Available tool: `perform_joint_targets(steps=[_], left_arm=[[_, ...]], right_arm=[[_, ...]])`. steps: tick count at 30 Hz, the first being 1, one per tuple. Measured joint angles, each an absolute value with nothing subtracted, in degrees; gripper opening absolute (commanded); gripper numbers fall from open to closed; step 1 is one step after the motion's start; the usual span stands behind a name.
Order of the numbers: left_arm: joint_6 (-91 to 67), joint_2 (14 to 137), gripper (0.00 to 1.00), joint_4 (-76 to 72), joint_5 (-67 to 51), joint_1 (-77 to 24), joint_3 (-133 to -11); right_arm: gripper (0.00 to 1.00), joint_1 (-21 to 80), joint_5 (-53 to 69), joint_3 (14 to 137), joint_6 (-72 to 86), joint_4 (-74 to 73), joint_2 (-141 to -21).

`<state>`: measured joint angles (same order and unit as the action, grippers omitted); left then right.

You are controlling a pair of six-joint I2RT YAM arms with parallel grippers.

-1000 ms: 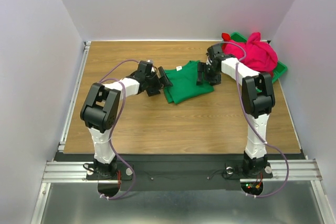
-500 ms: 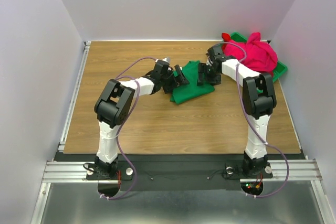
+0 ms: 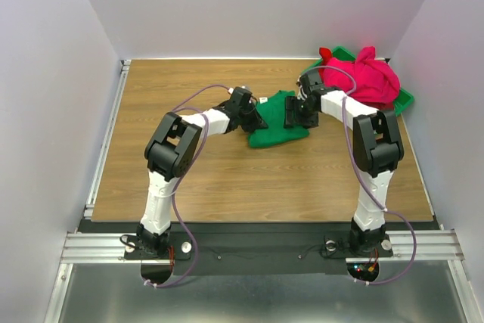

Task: Fold and stack the t-shirts
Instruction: Neatly place the folded tshirt to the corner

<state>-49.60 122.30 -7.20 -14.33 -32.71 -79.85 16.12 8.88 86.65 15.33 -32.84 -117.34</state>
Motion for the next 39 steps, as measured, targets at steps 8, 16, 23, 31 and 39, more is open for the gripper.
perform_joint_targets(steps=[8, 16, 23, 31, 39], left_arm=[[-40.84, 122.04, 0.0, 1.78, -11.75, -32.64, -83.66], [-23.4, 115.18, 0.0, 14.92, -6.9, -25.34, -83.22], [-10.79, 109.12, 0.0, 23.57, 0.12, -19.42, -81.91], [-2.28, 104.99, 0.0, 26.74, 4.05, -13.3, -78.0], [3.81, 102.3, 0.0, 25.5, 9.74, -7.44, -73.76]], right_arm=[[0.89, 16.29, 9.5, 82.06, 15.64, -33.63, -113.16], [0.92, 16.6, 9.47, 80.51, 15.66, -36.14, -105.25], [0.92, 16.6, 10.5, 80.42, 16.73, -37.06, -99.88], [0.92, 16.6, 12.64, 76.51, 17.58, -37.91, -97.12], [0.92, 16.6, 15.42, 73.73, 17.74, -38.59, -92.16]])
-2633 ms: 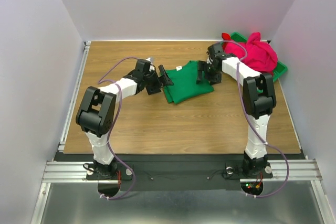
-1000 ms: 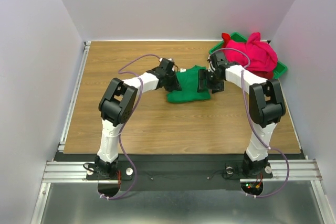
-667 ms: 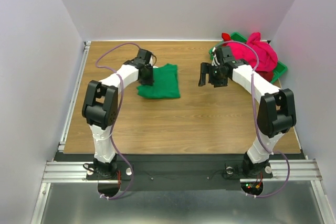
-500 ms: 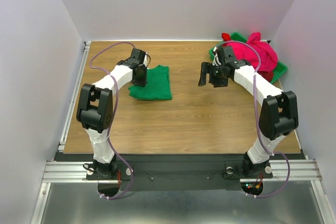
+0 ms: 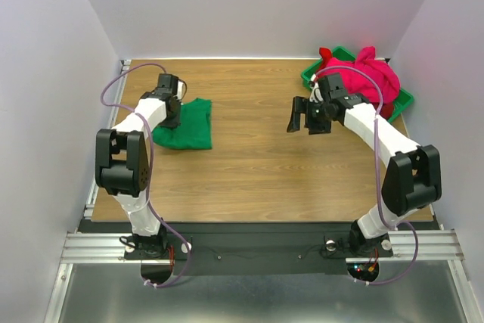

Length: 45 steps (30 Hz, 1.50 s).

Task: Fold and stack the t-shirts
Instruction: Neatly place the folded tshirt to the corner

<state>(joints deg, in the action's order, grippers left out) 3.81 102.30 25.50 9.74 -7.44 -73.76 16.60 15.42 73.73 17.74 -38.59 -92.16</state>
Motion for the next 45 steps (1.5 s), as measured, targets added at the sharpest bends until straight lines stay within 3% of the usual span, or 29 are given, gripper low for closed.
perform_joint_targets(steps=[10, 19, 42, 43, 44, 45], left_arm=[[10.57, 100.79, 0.0, 22.22, 10.66, -1.08, -74.48], [16.4, 109.75, 0.0, 23.55, 9.74, 1.76, -85.65], [17.34, 117.82, 0.0, 23.18, 5.39, 8.86, -94.78], [17.21, 117.93, 0.03, 23.14, 5.82, 9.02, -94.91], [16.97, 118.04, 0.38, 23.09, 6.48, 9.08, -95.07], [16.73, 118.21, 0.57, 23.14, 7.6, 9.13, -95.31]], right_arm=[[0.92, 16.6, 18.31, 70.89, 17.32, -38.7, -89.36], [0.92, 16.6, 19.51, 70.32, 17.3, -38.79, -88.51], [0.93, 16.6, 19.92, 70.35, 17.74, -38.81, -90.15], [0.93, 16.6, 19.97, 70.35, 17.72, -38.81, -90.15], [0.93, 16.6, 20.01, 70.35, 17.72, -38.81, -90.15], [0.94, 16.6, 20.01, 70.35, 17.69, -38.81, -90.15]])
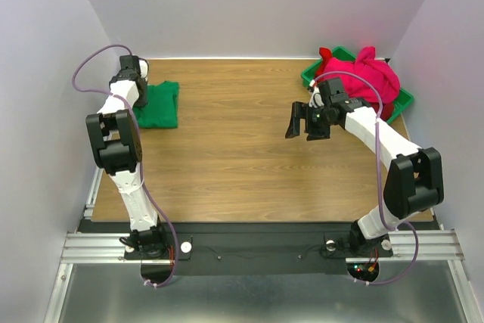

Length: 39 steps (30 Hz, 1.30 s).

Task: Fold and stack the t-shirts
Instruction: Neatly place the folded tshirt to the corner

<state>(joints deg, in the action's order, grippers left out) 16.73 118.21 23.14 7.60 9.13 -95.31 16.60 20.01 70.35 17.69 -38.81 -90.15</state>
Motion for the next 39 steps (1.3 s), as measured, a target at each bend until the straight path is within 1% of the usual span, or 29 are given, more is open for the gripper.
perform_joint_targets(steps=[2, 11, 14, 17, 21, 25, 29, 32, 39], left_arm=[[14.92, 118.48, 0.98, 23.05, 10.52, 9.13, -95.68], [11.4, 118.3, 0.99, 22.9, 22.48, 9.5, -99.7], [9.96, 116.46, 0.99, 23.27, 26.37, 9.47, -99.94], [8.73, 112.18, 0.98, 23.29, 28.77, 9.1, -99.46], [6.98, 100.75, 0.97, 22.24, 30.63, 6.85, -94.41], [4.29, 89.49, 0.96, 21.65, 29.74, 0.54, -89.27], [-0.23, 82.32, 0.91, 21.23, 27.81, -7.35, -83.96], [-6.33, 77.65, 0.88, 21.87, 25.06, -14.85, -78.74], [-26.37, 67.94, 0.89, 23.79, 21.41, -32.12, -65.49]], right_arm=[[0.95, 16.6, 20.01, 70.32, 17.54, -38.81, -90.15], [0.96, 16.6, 20.1, 70.35, 17.52, -38.81, -90.15], [0.96, 16.6, 20.16, 70.35, 17.54, -38.81, -90.15], [0.96, 16.6, 20.27, 70.48, 17.74, -38.83, -90.15], [0.97, 16.6, 20.38, 71.22, 17.78, -38.92, -90.02], [0.98, 16.6, 19.81, 72.84, 17.74, -39.0, -89.3], [0.99, 16.6, 18.63, 74.19, 17.41, -38.98, -87.57], [0.99, 16.6, 17.41, 74.46, 17.1, -38.98, -85.76], [0.99, 16.6, 14.2, 74.54, 16.08, -38.98, -82.67]])
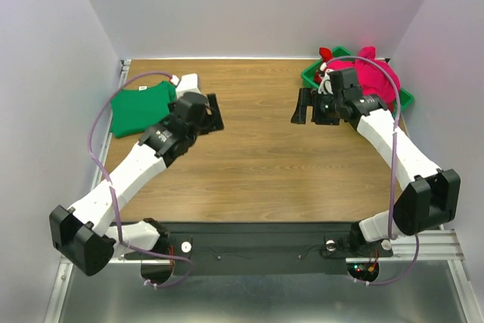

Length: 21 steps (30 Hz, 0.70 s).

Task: Fold and stack the t-shirts
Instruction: Neatly place the folded tshirt to the corner

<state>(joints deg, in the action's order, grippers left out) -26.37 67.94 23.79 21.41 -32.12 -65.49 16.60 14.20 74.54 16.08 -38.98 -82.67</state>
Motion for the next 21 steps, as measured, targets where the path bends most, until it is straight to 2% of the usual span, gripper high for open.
perform_joint_targets(steps=[8, 21], left_arm=[[-37.52, 65.89, 0.89, 24.56, 21.67, -43.62, -61.54], [-37.52, 67.68, 0.9, 28.05, 26.22, -44.91, -66.89]], right_arm=[[0.99, 16.6, 13.45, 74.52, 15.79, -38.98, -80.25], [0.99, 16.6, 10.94, 72.58, 15.88, -38.98, -77.1]])
